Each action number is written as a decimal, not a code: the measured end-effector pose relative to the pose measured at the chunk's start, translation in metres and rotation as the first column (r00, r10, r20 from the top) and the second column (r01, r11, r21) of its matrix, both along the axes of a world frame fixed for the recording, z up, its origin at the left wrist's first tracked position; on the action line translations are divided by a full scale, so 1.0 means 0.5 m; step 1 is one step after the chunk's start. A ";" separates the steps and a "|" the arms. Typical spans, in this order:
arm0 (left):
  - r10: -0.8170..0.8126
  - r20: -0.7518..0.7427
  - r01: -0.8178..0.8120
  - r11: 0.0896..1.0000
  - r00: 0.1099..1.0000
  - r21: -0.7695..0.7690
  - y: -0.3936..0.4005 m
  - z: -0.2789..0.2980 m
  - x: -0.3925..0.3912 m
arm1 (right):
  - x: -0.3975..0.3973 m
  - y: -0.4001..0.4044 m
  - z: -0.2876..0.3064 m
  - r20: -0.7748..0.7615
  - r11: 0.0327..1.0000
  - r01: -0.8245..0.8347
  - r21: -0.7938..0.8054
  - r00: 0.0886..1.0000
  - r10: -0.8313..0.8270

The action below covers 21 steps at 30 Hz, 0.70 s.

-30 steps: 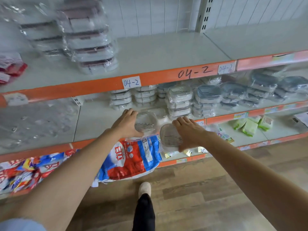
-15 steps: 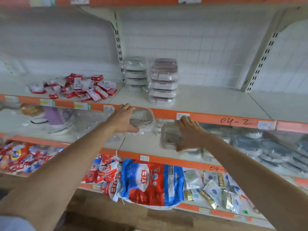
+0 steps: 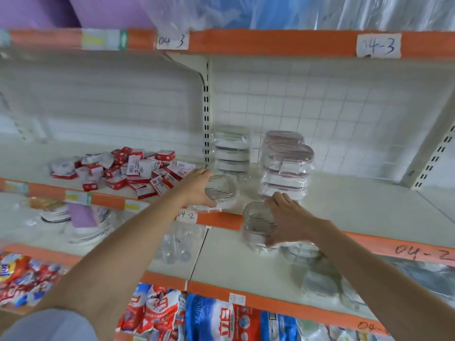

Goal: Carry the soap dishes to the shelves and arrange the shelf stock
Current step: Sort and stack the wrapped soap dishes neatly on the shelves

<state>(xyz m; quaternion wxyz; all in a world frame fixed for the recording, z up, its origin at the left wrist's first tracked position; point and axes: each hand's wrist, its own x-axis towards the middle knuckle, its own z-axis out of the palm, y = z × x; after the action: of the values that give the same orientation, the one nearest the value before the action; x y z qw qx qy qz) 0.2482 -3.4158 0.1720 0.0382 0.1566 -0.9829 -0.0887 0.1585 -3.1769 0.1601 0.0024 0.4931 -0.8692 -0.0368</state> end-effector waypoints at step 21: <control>-0.171 0.090 0.162 0.982 0.981 0.095 -0.101 -0.018 -0.147 | 0.005 -0.128 0.029 0.001 0.999 0.022 0.025 1.000 -0.022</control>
<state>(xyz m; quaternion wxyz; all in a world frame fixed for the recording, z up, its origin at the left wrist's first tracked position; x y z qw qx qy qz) 0.1746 -3.4665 0.1629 -0.0243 0.0794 -0.9885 -0.1265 0.1608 -3.2410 0.1745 -0.0049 0.4833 -0.8741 -0.0473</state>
